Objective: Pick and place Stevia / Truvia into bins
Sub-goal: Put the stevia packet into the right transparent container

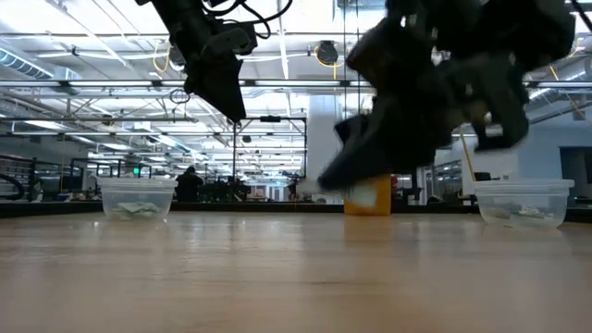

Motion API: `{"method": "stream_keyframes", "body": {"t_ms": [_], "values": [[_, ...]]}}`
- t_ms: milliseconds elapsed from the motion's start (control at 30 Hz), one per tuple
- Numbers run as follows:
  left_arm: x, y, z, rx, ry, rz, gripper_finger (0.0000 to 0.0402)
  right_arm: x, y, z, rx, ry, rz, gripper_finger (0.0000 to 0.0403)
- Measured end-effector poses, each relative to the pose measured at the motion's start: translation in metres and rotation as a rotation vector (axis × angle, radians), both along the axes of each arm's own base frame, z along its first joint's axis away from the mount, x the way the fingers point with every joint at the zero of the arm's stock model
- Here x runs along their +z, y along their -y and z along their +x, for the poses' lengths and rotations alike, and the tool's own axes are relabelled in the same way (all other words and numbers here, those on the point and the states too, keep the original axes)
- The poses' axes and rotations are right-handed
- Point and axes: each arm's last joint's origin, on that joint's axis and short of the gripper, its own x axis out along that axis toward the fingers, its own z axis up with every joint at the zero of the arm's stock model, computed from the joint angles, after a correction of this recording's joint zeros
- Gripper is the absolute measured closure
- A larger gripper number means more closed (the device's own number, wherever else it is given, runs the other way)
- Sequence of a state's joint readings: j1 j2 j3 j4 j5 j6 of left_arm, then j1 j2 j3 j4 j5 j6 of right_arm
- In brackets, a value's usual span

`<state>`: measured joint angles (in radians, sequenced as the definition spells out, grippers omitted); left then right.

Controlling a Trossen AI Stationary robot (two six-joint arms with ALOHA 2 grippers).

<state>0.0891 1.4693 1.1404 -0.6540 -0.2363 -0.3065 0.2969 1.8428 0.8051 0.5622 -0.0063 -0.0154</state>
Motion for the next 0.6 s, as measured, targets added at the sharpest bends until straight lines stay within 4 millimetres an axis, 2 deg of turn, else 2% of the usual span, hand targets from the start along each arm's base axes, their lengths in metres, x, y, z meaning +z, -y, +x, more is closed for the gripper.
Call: {"method": "stream_keyframes", "body": {"t_ms": [200, 400, 500, 600], "values": [[0.0, 0.0, 0.0, 0.0, 0.0, 0.0, 0.0273, 0.047, 0.008, -0.029, -0.141, -0.074, -0.177, 0.0402], [0.0, 0.0, 0.0, 0.001, 0.001, -0.001, 0.0273, 0.09, 0.021, -0.076, -0.309, -0.182, -0.183, 0.0402], [0.0, 0.0, 0.0, 0.0, 0.0, 0.0, 0.0273, 0.105, 0.028, -0.101, -0.41, -0.236, -0.158, 0.0401], [0.0, 0.0, 0.0, -0.012, -0.003, 0.008, 0.0273, 0.11, 0.039, -0.124, -0.542, -0.274, -0.128, 0.0402]]}}
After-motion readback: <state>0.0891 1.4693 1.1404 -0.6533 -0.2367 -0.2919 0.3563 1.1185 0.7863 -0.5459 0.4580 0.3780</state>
